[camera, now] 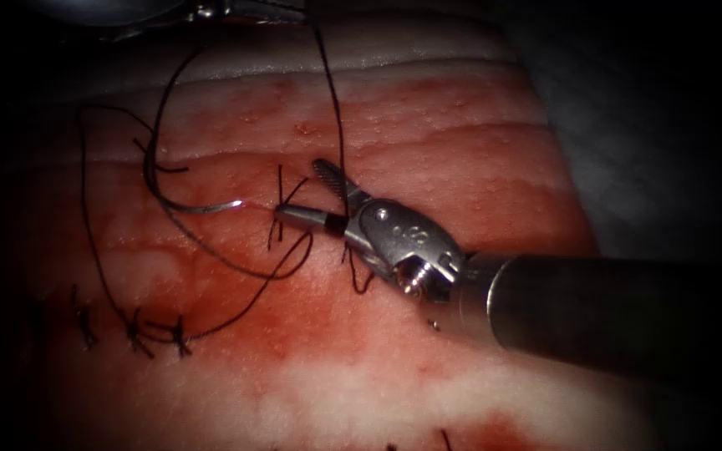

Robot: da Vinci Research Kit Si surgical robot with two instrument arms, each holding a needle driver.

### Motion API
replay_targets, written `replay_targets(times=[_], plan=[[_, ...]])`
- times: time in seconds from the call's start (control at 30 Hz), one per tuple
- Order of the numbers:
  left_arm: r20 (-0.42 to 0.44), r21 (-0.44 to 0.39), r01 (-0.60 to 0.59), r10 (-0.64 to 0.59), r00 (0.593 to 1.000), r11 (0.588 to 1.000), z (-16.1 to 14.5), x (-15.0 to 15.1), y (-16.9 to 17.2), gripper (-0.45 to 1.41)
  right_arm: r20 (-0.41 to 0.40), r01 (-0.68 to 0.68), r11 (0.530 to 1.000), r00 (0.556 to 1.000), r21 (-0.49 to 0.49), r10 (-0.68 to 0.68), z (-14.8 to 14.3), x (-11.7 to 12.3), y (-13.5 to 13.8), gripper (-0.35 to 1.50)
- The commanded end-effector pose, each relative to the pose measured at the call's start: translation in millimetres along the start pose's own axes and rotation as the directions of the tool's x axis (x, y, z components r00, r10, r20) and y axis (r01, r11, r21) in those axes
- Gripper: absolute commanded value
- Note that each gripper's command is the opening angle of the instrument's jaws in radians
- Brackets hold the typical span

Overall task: Wound Closure
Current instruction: Cut the thread with the right jaws, then set the suture down onto the skin with the left end-effector.

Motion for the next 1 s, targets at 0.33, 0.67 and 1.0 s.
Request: replay_targets(times=[0.33, 0.67, 1.0], plan=[[-0.002, 0.003, -0.016, 0.016, 1.000, 1.000, 0.3, 0.7, 0.4, -0.45, 0.015, -0.011, 0.999, 1.000, -0.045, 0.012, 1.0, -0.3, -0.2, -0.35], [-0.007, -0.002, -0.021, 0.021, 1.000, 1.000, 0.2, 0.1, 0.0, -0.45, -0.078, -0.021, 0.999, 0.997, -0.032, 0.019, -2.3, 2.2, 1.9, 0.98], [0.011, 0.063, -0.047, 0.046, 0.999, 0.997, 2.7, -3.1, -5.2, -0.45, -0.081, 0.057, 0.995, 0.995, -0.079, -0.063, -10.5, 4.8, 8.8, 1.31]])
